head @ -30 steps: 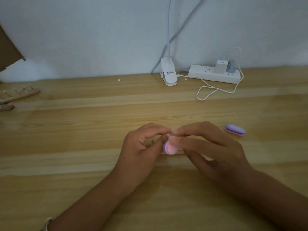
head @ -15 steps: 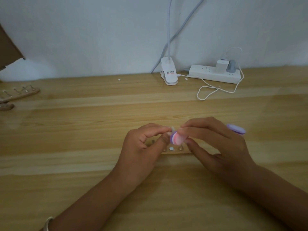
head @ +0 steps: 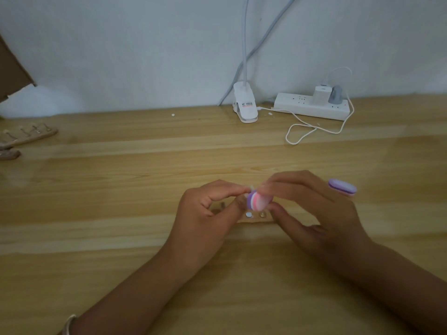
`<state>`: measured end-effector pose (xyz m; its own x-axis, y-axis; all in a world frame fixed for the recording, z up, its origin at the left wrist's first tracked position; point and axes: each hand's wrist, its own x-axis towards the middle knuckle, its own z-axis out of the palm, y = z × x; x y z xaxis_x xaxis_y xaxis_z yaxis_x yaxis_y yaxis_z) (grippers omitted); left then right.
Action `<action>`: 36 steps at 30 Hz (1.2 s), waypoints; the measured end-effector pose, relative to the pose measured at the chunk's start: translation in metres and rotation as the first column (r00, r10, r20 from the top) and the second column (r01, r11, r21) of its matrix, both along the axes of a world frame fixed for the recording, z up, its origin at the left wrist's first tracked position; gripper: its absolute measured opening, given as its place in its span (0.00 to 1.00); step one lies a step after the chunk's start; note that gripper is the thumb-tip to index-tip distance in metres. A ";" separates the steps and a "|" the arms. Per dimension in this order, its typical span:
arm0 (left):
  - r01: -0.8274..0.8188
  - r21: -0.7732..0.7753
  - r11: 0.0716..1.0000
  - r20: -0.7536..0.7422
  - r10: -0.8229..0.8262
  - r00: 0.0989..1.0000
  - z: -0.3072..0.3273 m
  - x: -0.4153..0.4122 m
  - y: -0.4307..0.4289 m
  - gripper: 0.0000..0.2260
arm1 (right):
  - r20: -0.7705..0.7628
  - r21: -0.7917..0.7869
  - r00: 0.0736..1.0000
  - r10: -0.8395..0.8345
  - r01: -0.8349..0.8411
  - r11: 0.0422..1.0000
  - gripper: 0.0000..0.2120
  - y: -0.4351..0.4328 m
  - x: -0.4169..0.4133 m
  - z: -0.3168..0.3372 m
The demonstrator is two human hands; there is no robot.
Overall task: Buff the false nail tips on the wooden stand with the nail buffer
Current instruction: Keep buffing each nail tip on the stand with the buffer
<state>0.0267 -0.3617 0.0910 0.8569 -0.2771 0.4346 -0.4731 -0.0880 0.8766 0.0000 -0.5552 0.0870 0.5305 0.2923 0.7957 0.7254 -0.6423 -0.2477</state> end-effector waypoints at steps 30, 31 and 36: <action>-0.164 0.356 0.920 0.328 0.041 0.944 0.002 -0.002 0.001 0.06 | -0.007 -0.063 1.000 -0.020 0.019 0.998 0.13 -0.002 0.002 -0.001; -0.147 0.361 0.921 0.335 0.019 0.942 0.002 -0.002 0.002 0.08 | -0.022 -0.072 0.999 0.025 -0.026 0.997 0.13 0.002 -0.001 -0.003; -0.151 0.326 0.933 0.302 0.048 0.952 0.004 -0.003 0.001 0.05 | -0.070 -0.015 0.998 0.000 -0.001 1.000 0.13 -0.010 0.008 0.004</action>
